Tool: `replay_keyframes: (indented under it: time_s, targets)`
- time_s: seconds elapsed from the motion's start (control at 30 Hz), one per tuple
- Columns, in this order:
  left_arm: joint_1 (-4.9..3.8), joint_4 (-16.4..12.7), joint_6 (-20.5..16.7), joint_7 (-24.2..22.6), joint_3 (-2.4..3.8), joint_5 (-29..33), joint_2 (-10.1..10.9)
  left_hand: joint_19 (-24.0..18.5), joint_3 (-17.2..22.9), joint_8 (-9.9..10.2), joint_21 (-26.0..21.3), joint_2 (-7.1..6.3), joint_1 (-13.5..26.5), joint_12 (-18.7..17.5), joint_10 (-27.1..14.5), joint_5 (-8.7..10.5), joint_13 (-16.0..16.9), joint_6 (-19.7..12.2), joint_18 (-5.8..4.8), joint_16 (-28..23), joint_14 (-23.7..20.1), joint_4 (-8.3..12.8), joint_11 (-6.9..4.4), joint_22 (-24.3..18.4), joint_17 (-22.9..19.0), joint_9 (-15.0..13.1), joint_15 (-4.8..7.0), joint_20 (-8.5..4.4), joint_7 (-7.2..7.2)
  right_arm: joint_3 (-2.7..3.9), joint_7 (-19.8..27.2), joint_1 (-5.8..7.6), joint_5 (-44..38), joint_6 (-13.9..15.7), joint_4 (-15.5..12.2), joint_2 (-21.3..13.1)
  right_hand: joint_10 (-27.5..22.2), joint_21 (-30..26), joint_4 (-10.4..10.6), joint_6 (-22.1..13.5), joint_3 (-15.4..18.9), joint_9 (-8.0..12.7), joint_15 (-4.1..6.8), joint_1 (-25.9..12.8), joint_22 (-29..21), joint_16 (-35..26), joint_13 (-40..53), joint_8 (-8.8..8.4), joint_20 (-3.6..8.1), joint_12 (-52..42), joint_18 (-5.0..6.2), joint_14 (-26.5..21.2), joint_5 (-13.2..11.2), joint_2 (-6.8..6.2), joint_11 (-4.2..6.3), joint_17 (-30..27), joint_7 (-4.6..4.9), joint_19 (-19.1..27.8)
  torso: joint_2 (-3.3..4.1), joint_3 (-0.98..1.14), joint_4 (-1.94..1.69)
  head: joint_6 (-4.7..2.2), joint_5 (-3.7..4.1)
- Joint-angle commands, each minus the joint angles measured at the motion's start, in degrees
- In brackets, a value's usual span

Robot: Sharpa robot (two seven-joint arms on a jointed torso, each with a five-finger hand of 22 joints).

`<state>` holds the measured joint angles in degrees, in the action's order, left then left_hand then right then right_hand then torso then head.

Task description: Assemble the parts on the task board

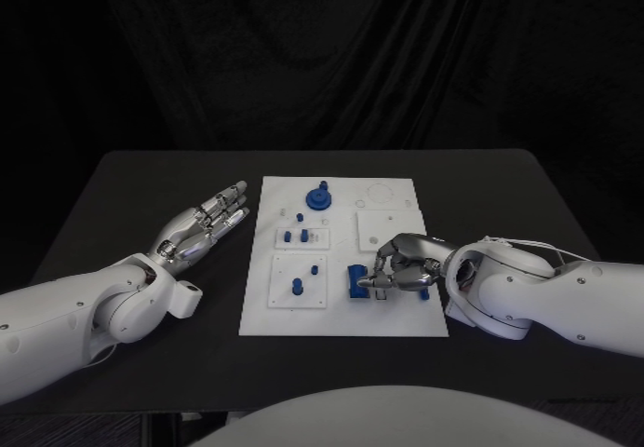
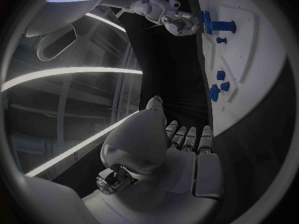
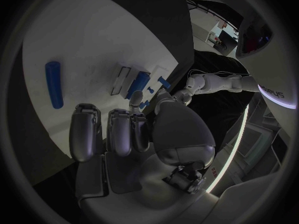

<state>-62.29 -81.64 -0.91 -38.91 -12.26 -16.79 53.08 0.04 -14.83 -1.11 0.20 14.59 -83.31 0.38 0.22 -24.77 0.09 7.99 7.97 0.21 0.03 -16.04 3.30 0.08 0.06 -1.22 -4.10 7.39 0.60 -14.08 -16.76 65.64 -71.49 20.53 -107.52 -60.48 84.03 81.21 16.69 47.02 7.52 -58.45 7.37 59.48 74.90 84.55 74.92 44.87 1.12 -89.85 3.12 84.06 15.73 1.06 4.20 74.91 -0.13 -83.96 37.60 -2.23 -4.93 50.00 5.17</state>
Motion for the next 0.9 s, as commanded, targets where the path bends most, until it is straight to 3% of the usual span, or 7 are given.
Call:
replay_keyframes:
  time_s: [0.03, 0.23, 0.27, 0.3, 0.37, 0.6, 0.9]
  targets:
    - [0.09, -0.2, 0.2, -2.1, 0.05, 0.1, 0.0, 0.0, 0.2, -0.2, -0.2, 0.02, -0.8, -0.3, -0.1, -0.21, 0.0, 0.2, -0.62, -0.2, 0.0, -0.1, 0.58, -0.1, -0.1, -0.1, -0.36, 0.38, -0.18, 0.1, -0.4, 0.53, -5.0, 5.2, -1.3, -1.9, 6.0, 0.4, 0.1, 1.6, 1.0, 1.4, -0.13, -2.5, 12.2, 0.2, 15.1, -1.98, -0.34, -0.2, -0.96, 3.7, 0.5, 0.37, -0.25, 2.4, -0.08, -3.2, 0.0, -0.01, 0.0, 0.0, -0.18]
    - [0.09, -0.3, -0.3, -2.3, 0.05, 0.1, -0.1, 0.0, 0.3, -0.2, -0.2, 0.06, -0.9, -0.3, 0.0, -0.23, 0.0, 0.3, -0.48, -0.2, 0.0, -0.1, 0.86, -0.1, -0.1, -0.1, 0.08, 0.18, -0.41, 0.14, -6.3, 2.45, -10.3, -0.4, -3.1, -5.7, 6.0, 0.9, -0.3, 4.7, 1.2, 11.1, -1.17, -0.9, 12.4, 0.4, 15.1, -15.15, -1.08, -0.2, -1.08, 3.8, 8.0, 0.8, -1.52, 2.7, 1.51, -3.3, -0.01, 0.01, 0.0, 0.0, -0.29]
    - [0.09, -0.3, -0.3, -2.3, 0.05, 0.1, -0.1, 0.0, 0.3, -0.2, -0.2, 0.06, -1.0, -0.3, 0.0, -0.25, 0.0, 0.4, -0.45, -0.2, 0.0, -0.1, 0.87, -0.1, -0.1, -0.1, 0.14, 0.15, -0.44, 0.13, -6.8, 2.53, -10.6, -0.9, -3.2, -5.9, 6.0, 1.1, -1.0, 4.9, 0.7, 12.0, -1.19, 0.6, 12.4, 0.5, 15.1, -16.28, -1.1, -0.2, -1.11, 3.8, 10.8, 0.74, -1.62, 2.8, 1.6, -3.4, -0.01, 0.01, 0.01, 0.0, -0.31]
    - [0.09, -0.3, -0.3, -2.3, 0.05, 0.1, -0.1, 0.0, 0.3, -0.2, -0.2, 0.06, -1.0, -0.3, 0.0, -0.25, 0.0, 0.4, -0.45, -0.2, 0.0, -0.1, 0.87, -0.1, -0.1, -0.1, 0.14, 0.15, -0.44, 0.11, -7.7, 2.69, -11.4, -1.9, -3.4, -6.5, 6.0, 1.2, -2.7, 5.5, -0.8, 14.3, -1.21, 4.4, 12.5, 0.4, 15.1, -18.94, -1.14, -0.2, -1.12, 3.8, 17.9, 0.09, -1.89, 2.6, 1.92, -3.4, -0.01, 0.0, 0.03, 0.0, -0.37]
    - [0.09, -0.3, -0.4, -2.4, 0.05, 0.1, -0.2, 0.0, 0.3, -0.2, -0.2, 0.07, -1.0, -0.3, 0.0, -0.27, 0.0, 0.4, -0.4, -0.2, 0.0, -0.1, 0.88, -0.1, -0.1, -0.1, 0.23, 0.13, -0.45, 0.06, -9.0, 2.88, -12.3, -3.4, -3.7, -7.3, 6.0, 1.2, -3.9, 6.5, -1.9, 16.1, -1.38, 6.8, 12.5, 0.4, 15.1, -20.87, -1.23, -0.2, -1.11, 3.8, 20.7, -0.68, -2.03, 2.4, 2.09, -3.4, -0.04, -0.06, -0.05, 0.0, -0.55]
    - [0.1, -0.2, -0.2, -3.4, 0.05, 0.1, -0.3, 0.0, 0.3, -0.3, -0.2, 0.32, -0.8, -0.3, 0.1, 0.06, 0.0, 0.7, -0.17, -0.2, 0.0, -0.4, 0.82, -0.1, -0.1, -0.1, 0.34, 0.23, -0.64, -0.18, -11.8, 2.66, -18.9, -3.8, -3.9, -8.5, 6.0, 0.4, -6.9, 8.4, -4.6, 20.4, -1.94, 11.7, 12.2, -0.5, 15.1, -25.53, -1.86, -0.2, -0.92, 3.4, 15.6, -1.74, -2.45, 0.6, 2.63, -3.0, -0.01, -0.07, 0.01, 0.0, -1.52]
    - [0.11, -0.9, -1.8, -6.0, 0.05, -2.0, -0.2, 0.0, -0.1, -0.5, -0.2, 0.36, -0.4, -0.1, 0.7, 0.23, 0.2, 2.3, 0.44, -0.2, 0.0, -0.6, 0.6, -0.1, -0.1, -0.3, 1.0, 0.08, -0.92, -0.25, -13.7, 0.94, -22.0, -1.3, -4.5, -9.1, 6.0, 0.4, -3.1, 9.8, -3.7, 21.6, -2.13, 7.7, 12.1, -0.5, 15.1, -26.94, -2.12, -0.2, -0.91, 3.4, 13.9, -0.96, -2.87, 0.4, 2.98, -3.0, 0.01, 0.01, 0.06, 0.0, -1.51]
